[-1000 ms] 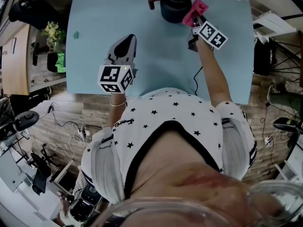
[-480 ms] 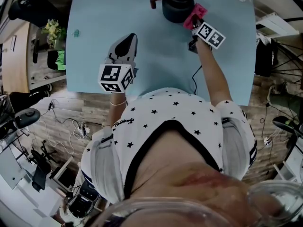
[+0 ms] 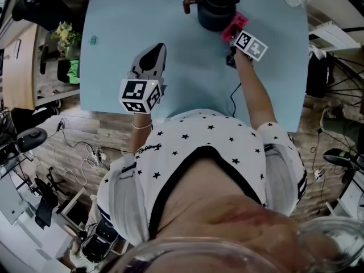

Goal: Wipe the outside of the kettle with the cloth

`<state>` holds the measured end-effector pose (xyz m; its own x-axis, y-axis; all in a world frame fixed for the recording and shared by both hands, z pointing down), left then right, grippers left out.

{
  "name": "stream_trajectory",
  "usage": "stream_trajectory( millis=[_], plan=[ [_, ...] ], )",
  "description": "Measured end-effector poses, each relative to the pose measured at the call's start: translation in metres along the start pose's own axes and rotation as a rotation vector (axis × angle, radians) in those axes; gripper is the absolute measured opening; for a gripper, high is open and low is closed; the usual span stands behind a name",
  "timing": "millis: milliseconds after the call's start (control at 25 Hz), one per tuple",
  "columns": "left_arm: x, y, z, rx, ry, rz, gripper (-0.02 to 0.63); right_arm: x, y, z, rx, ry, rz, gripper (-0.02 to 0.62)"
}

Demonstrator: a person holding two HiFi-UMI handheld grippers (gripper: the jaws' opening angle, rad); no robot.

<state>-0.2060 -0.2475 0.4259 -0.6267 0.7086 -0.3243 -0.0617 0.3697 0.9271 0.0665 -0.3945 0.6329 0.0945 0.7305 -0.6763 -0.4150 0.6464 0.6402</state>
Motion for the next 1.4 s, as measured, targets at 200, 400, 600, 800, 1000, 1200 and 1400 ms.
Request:
stream_trajectory(
  millis=[200,400,600,800,1000,1200,1400],
  plan=[
    [0.002,0.000,-0.001,-0.001,-0.006,0.002,0.029,-0.002,0.000,0.001,0.016,0.014,-0.005,0.066],
    [0.008,-0.004,0.002,-0.008,-0.011,0.015,0.029,0.005,-0.004,0.018,-0.015,0.071,0.017,0.066],
    [0.014,-0.005,0.001,-0.013,-0.019,0.025,0.029,0.026,-0.019,0.033,-0.044,0.091,0.081,0.066],
    [0.017,-0.009,0.007,-0.028,-0.010,0.042,0.029,0.055,-0.026,0.038,-0.050,0.065,0.128,0.066],
    [0.021,-0.013,0.015,-0.046,0.007,0.061,0.029,0.086,-0.024,0.040,-0.091,0.027,0.166,0.066],
    [0.027,-0.016,0.020,-0.058,0.012,0.075,0.029,0.117,-0.019,0.031,-0.099,-0.038,0.195,0.066],
    [0.031,-0.016,0.020,-0.063,0.006,0.082,0.029,0.148,-0.022,0.018,-0.069,-0.121,0.244,0.066]
  ],
)
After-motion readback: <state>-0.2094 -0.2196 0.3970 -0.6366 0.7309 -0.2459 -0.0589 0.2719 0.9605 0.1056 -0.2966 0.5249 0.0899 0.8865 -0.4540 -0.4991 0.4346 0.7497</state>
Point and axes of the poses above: the fingertips, and each gripper's own axes: x backward along the fingers, z to its right, y out of its underside, the point moved 2 cm from there along x, backward along the fingers, and after that the axes turned 14 degrees about y, right-handed, at the moved point
